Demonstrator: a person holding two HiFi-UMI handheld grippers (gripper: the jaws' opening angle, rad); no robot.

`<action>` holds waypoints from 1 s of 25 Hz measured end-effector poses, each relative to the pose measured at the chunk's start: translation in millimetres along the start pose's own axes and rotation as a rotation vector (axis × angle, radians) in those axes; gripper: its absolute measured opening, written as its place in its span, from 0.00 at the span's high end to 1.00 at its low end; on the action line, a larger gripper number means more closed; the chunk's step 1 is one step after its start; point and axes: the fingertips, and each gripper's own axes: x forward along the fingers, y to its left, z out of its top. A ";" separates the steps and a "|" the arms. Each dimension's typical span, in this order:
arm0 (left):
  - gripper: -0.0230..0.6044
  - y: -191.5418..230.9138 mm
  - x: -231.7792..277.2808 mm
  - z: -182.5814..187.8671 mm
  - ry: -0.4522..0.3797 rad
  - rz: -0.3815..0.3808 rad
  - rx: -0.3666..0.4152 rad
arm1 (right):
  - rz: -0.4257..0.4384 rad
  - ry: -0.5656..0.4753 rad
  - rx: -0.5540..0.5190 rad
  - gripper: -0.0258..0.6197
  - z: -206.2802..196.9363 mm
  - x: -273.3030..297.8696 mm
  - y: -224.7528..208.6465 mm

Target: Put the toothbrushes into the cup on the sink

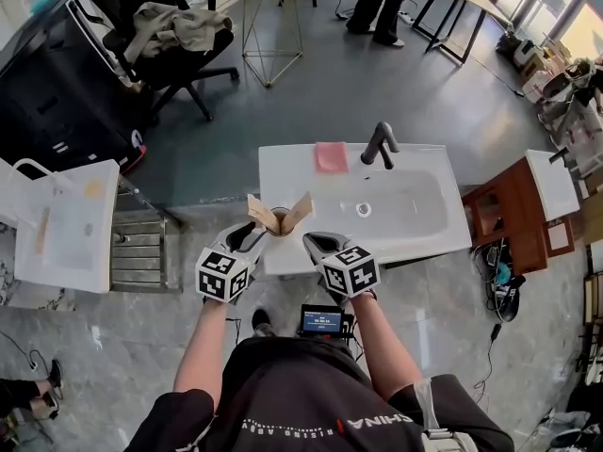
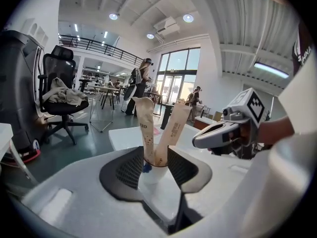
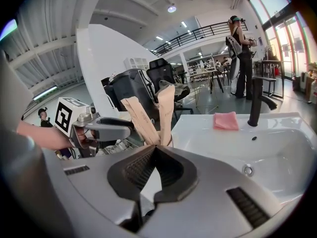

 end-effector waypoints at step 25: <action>0.95 -50.8 -39.2 -26.0 -0.048 -0.121 -0.018 | 0.029 -0.014 -0.119 0.95 -10.4 -19.7 54.6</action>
